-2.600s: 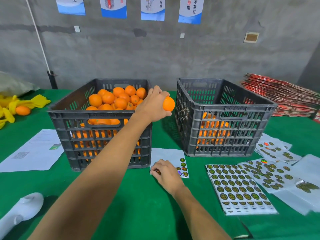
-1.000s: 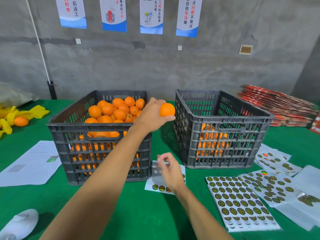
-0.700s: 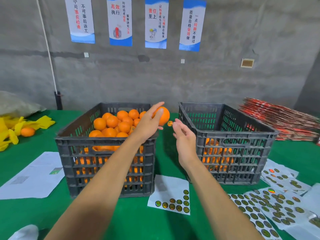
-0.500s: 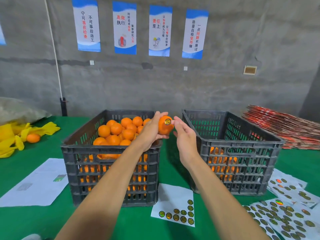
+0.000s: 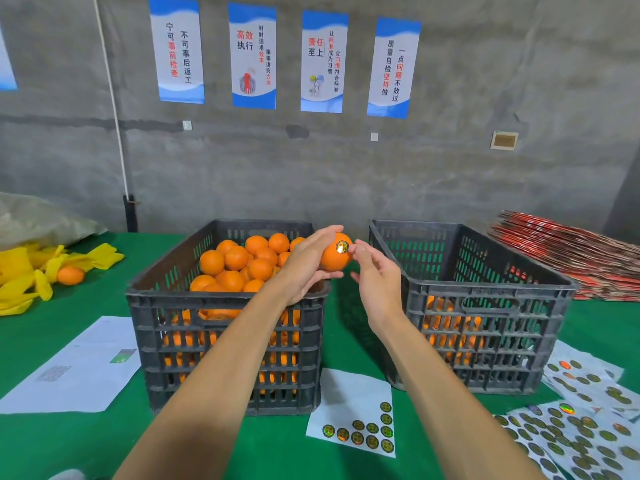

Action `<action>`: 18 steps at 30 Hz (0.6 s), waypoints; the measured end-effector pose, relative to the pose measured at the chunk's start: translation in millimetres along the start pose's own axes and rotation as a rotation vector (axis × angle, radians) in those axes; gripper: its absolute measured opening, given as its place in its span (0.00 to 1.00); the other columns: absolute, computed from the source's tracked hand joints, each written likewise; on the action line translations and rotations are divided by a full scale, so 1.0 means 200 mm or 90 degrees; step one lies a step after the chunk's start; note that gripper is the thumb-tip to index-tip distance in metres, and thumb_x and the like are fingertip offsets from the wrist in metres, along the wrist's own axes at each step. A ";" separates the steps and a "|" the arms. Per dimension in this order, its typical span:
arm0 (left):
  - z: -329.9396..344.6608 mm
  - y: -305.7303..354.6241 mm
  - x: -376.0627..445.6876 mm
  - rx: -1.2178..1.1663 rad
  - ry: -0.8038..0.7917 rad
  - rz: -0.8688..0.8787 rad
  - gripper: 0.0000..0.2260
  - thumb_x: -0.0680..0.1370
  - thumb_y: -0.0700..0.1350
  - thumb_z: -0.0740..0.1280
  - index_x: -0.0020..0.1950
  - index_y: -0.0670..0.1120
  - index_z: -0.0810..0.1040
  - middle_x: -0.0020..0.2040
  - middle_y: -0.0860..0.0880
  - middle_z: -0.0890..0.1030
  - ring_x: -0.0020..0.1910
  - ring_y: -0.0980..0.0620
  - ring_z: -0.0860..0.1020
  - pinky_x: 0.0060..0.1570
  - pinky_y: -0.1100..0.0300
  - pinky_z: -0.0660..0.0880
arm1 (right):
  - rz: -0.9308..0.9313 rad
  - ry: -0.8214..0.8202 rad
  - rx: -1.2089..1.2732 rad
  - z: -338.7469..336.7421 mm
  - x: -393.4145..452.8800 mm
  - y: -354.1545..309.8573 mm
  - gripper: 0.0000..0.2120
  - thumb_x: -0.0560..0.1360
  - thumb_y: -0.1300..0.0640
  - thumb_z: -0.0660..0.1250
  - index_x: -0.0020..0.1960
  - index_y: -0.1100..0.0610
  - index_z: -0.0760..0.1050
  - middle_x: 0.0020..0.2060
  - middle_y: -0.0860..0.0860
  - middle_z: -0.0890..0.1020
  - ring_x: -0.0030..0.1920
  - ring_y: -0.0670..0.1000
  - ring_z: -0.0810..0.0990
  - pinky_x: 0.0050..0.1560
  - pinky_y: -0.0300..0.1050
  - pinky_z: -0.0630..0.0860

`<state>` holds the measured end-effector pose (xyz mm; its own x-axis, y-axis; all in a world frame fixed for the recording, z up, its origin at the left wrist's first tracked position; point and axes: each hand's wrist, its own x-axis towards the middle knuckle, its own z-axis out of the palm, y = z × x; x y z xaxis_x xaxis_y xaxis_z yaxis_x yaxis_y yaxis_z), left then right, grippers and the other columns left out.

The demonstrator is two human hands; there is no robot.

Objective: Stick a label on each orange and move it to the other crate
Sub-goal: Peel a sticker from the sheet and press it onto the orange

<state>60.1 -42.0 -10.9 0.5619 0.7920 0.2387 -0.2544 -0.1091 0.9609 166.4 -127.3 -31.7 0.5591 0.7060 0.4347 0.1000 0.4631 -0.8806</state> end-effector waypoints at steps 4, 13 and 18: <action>-0.02 -0.01 0.00 0.018 -0.021 0.014 0.15 0.82 0.47 0.70 0.68 0.59 0.79 0.69 0.46 0.76 0.63 0.44 0.81 0.56 0.46 0.83 | 0.000 0.010 -0.001 -0.01 0.00 0.00 0.09 0.83 0.55 0.65 0.52 0.48 0.84 0.63 0.49 0.81 0.65 0.49 0.79 0.69 0.56 0.76; -0.02 -0.05 0.02 0.102 0.047 0.007 0.23 0.75 0.59 0.73 0.64 0.46 0.78 0.53 0.44 0.82 0.45 0.50 0.81 0.36 0.59 0.74 | 0.014 0.017 -0.024 -0.05 0.01 0.02 0.12 0.75 0.50 0.77 0.53 0.56 0.81 0.51 0.51 0.85 0.50 0.51 0.86 0.58 0.57 0.82; -0.04 -0.06 0.03 0.086 0.010 0.025 0.24 0.72 0.66 0.73 0.62 0.53 0.83 0.42 0.53 0.83 0.33 0.59 0.76 0.28 0.66 0.69 | 0.055 -0.112 0.009 -0.08 0.00 0.00 0.18 0.78 0.51 0.73 0.67 0.47 0.75 0.62 0.48 0.82 0.50 0.53 0.87 0.56 0.54 0.84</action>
<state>60.7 -30.9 -21.0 0.5411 0.7946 0.2753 -0.1673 -0.2191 0.9612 179.8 -135.7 -34.9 0.4125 0.8254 0.3854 0.0463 0.4035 -0.9138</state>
